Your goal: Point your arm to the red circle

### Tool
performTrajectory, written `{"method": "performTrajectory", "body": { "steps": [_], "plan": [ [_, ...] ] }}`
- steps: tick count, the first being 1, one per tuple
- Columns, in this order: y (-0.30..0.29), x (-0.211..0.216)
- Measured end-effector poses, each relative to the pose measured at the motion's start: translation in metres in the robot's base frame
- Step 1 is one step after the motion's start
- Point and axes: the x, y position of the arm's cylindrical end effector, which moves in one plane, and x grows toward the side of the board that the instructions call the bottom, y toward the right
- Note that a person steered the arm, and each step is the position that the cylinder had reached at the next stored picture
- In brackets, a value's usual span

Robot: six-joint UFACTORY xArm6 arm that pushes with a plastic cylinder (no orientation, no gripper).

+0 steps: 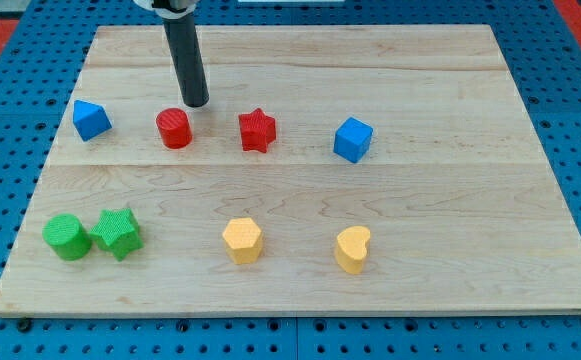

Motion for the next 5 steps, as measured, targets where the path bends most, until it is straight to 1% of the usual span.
{"method": "performTrajectory", "body": {
  "steps": [3,5],
  "plan": [
    [0.002,0.0],
    [-0.001,-0.021]
  ]
}}
